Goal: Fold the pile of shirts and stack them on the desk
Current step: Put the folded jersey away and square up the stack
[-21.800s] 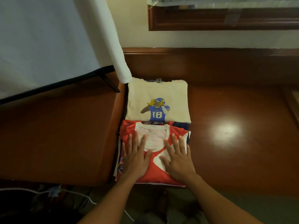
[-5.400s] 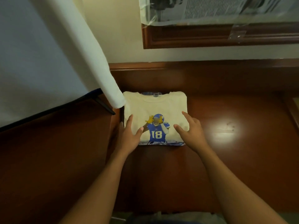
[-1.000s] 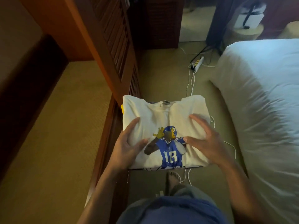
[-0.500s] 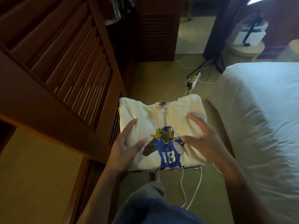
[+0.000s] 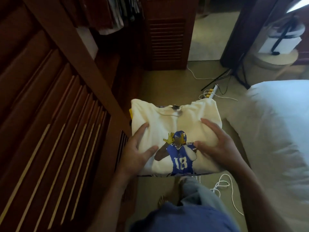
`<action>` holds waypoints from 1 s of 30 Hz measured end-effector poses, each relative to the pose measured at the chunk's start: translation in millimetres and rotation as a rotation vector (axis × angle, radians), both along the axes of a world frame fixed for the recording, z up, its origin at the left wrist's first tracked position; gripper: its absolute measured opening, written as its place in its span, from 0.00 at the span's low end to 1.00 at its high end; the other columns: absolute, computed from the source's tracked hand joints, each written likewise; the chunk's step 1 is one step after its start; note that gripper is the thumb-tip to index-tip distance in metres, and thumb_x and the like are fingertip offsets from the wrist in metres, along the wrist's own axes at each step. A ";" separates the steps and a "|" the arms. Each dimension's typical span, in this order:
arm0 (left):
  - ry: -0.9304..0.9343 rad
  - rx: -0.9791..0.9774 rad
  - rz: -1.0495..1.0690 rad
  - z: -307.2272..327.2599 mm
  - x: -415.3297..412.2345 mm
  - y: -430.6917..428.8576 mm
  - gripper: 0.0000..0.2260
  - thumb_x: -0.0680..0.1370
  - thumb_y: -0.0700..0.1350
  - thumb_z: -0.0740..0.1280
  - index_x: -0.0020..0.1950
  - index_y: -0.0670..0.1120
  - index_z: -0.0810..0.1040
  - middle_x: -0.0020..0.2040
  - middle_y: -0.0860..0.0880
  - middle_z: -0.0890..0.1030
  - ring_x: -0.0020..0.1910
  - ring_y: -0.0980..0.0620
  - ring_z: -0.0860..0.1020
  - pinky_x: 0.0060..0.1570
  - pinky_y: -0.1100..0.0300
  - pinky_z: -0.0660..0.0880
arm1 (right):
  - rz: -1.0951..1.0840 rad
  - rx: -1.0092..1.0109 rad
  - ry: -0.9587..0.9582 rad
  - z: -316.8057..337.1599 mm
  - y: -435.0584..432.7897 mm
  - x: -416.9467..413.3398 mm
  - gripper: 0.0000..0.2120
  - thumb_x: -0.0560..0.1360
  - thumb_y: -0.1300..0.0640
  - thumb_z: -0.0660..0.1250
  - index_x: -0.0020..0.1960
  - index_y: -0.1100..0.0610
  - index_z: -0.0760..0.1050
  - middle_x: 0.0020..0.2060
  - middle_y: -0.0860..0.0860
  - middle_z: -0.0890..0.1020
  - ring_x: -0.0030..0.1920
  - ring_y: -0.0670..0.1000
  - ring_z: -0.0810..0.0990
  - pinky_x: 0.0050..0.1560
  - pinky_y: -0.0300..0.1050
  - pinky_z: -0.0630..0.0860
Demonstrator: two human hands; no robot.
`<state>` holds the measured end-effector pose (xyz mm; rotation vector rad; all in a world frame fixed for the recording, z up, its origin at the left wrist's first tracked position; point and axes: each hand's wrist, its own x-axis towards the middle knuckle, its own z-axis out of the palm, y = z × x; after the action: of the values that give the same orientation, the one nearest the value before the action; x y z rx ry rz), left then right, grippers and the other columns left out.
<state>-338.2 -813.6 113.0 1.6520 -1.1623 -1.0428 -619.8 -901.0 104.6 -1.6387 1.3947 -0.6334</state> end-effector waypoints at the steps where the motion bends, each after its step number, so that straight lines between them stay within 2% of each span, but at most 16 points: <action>1: -0.006 -0.002 0.005 -1.5 1.9 -20.1 0.34 0.72 0.48 0.77 0.76 0.59 0.69 0.71 0.70 0.65 0.72 0.61 0.67 0.71 0.48 0.71 | 0.010 0.003 -0.005 -3.0 -21.7 1.9 0.37 0.69 0.48 0.80 0.70 0.28 0.66 0.66 0.50 0.73 0.59 0.52 0.77 0.57 0.59 0.80; 3: -0.015 -0.002 0.027 -5.4 4.5 -61.7 0.34 0.70 0.51 0.75 0.76 0.59 0.69 0.72 0.67 0.66 0.71 0.63 0.69 0.70 0.49 0.73 | 0.034 0.018 -0.006 -9.1 -67.7 5.2 0.37 0.68 0.47 0.80 0.69 0.27 0.65 0.65 0.50 0.74 0.59 0.53 0.78 0.56 0.60 0.80; 6: -0.022 -0.016 0.070 -8.4 6.2 -122.9 0.34 0.71 0.50 0.76 0.76 0.60 0.69 0.73 0.65 0.67 0.70 0.64 0.69 0.68 0.49 0.75 | 0.064 0.028 -0.041 -12.6 -141.0 10.9 0.37 0.68 0.47 0.79 0.69 0.26 0.65 0.65 0.50 0.73 0.59 0.53 0.78 0.54 0.58 0.82; 10: -0.023 0.002 0.137 -6.0 10.9 -196.0 0.33 0.75 0.44 0.76 0.76 0.61 0.68 0.75 0.57 0.67 0.73 0.57 0.68 0.68 0.46 0.74 | 0.137 0.019 -0.036 -6.4 -231.6 22.0 0.37 0.70 0.47 0.79 0.70 0.26 0.63 0.67 0.49 0.71 0.59 0.51 0.77 0.53 0.54 0.82; 12: -0.012 -0.003 0.164 -4.6 16.8 -228.5 0.32 0.76 0.46 0.76 0.76 0.63 0.68 0.76 0.57 0.66 0.74 0.56 0.67 0.69 0.46 0.74 | 0.171 -0.007 -0.012 -2.7 -274.9 29.3 0.37 0.69 0.45 0.78 0.71 0.26 0.63 0.67 0.49 0.71 0.60 0.51 0.76 0.56 0.57 0.81; 15: 0.040 0.010 0.223 -3.6 24.6 -272.8 0.32 0.76 0.44 0.75 0.75 0.65 0.68 0.75 0.57 0.67 0.74 0.54 0.68 0.67 0.43 0.75 | 0.236 -0.006 0.005 2.5 -334.8 45.0 0.37 0.69 0.44 0.78 0.71 0.27 0.62 0.67 0.49 0.70 0.61 0.52 0.74 0.57 0.58 0.80; 20: 0.057 -0.002 0.298 -9.0 47.9 -352.3 0.31 0.77 0.44 0.74 0.75 0.66 0.67 0.76 0.58 0.67 0.75 0.53 0.67 0.66 0.42 0.75 | 0.317 -0.047 0.005 4.1 -430.3 83.6 0.37 0.71 0.45 0.77 0.74 0.31 0.62 0.69 0.46 0.69 0.63 0.49 0.72 0.58 0.49 0.74; 24: 0.045 0.013 0.341 -15.1 78.2 -421.0 0.31 0.77 0.45 0.74 0.74 0.68 0.66 0.76 0.58 0.66 0.75 0.54 0.65 0.66 0.44 0.76 | 0.332 -0.036 -0.007 -2.7 -506.4 123.7 0.38 0.71 0.47 0.78 0.74 0.32 0.63 0.70 0.46 0.69 0.66 0.51 0.71 0.63 0.56 0.76; 30: -0.034 0.047 0.429 -11.3 128.5 -508.3 0.32 0.77 0.48 0.73 0.73 0.72 0.63 0.78 0.61 0.64 0.77 0.55 0.62 0.71 0.39 0.69 | 0.380 -0.036 -0.042 -0.1 -604.8 193.4 0.37 0.71 0.51 0.78 0.75 0.38 0.66 0.72 0.46 0.70 0.68 0.50 0.70 0.65 0.55 0.74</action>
<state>-209.7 -1322.0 101.7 1.8556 -0.7583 -0.7740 -426.4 -1505.8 104.5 -1.8445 1.0069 -0.4682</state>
